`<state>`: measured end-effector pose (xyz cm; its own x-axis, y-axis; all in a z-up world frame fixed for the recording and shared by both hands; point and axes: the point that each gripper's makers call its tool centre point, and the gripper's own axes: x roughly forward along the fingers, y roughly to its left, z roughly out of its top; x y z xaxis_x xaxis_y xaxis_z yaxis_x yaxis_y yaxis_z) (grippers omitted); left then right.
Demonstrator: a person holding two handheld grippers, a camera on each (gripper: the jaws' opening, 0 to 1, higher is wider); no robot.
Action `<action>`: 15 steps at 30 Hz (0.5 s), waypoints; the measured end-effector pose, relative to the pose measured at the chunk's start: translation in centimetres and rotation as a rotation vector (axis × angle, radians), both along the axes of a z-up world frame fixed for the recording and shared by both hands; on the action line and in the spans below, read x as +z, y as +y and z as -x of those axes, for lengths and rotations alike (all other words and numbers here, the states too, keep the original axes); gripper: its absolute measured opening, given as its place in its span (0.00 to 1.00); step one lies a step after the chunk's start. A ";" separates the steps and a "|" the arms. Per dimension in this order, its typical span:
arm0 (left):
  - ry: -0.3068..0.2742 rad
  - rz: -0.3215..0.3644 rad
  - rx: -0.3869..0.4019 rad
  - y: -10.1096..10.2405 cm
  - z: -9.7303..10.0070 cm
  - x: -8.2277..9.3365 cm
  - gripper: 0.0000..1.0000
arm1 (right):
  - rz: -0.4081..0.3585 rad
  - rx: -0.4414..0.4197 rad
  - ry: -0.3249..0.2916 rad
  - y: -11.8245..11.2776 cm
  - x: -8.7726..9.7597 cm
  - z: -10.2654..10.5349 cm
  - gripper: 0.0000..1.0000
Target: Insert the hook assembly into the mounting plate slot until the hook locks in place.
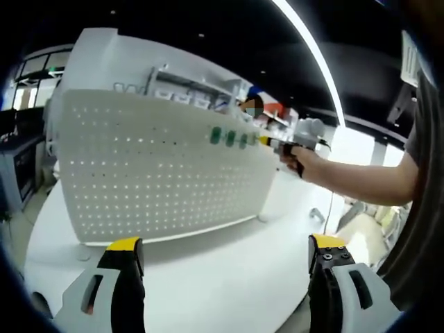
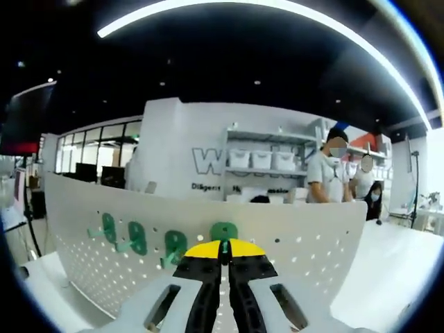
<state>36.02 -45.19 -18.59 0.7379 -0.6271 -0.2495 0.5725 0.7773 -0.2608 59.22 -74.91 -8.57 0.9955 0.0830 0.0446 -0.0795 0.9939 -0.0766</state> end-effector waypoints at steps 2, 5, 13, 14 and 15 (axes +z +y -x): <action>0.001 0.000 0.001 0.0 0.0 0.0 1.00 | -0.006 0.000 -0.005 0.0 0.0 0.0 0.00; 0.004 0.001 0.001 0.0 -0.1 -0.1 1.00 | 0.001 -0.002 -0.005 0.0 -0.1 0.0 0.00; 0.005 0.003 -0.001 -0.1 -0.1 -0.1 1.00 | -0.008 0.001 0.007 0.1 -0.9 0.0 0.00; 0.006 0.003 -0.001 -0.1 -0.1 -0.1 1.00 | -0.010 -0.001 0.017 0.0 -1.2 0.0 0.00; 0.008 0.004 -0.002 -0.1 -0.1 -0.2 1.00 | -0.015 0.000 0.017 -0.1 -1.3 0.0 0.00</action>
